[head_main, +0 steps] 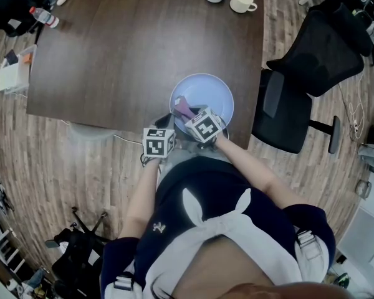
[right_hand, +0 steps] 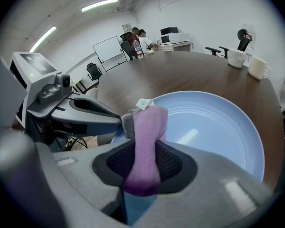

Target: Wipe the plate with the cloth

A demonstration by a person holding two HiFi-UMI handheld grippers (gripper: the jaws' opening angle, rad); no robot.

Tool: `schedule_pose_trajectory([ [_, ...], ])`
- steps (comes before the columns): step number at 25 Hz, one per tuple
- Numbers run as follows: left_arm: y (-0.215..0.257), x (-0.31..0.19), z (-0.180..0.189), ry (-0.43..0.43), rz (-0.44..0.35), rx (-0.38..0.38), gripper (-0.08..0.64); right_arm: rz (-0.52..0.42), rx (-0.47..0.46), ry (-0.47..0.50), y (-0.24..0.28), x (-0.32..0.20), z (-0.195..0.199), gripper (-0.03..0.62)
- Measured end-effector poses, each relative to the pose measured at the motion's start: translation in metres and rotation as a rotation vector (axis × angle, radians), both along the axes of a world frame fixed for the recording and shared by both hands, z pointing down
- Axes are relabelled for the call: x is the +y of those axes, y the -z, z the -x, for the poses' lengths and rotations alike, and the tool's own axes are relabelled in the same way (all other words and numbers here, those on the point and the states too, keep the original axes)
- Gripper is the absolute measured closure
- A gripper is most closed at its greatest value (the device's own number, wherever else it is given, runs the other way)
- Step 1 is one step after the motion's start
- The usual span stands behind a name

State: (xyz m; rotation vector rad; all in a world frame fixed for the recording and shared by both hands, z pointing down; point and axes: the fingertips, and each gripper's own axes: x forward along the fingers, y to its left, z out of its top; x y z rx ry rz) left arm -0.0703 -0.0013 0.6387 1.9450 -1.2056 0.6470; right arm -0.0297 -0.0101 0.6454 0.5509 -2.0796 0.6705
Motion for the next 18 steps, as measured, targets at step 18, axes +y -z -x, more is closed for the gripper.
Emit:
schedule_pose_trajectory([
  [18, 0.001, 0.003, -0.002, -0.006, -0.001, 0.003, 0.554, 0.048, -0.012, 0.082, -0.001, 0.011, -0.010, 0.468],
])
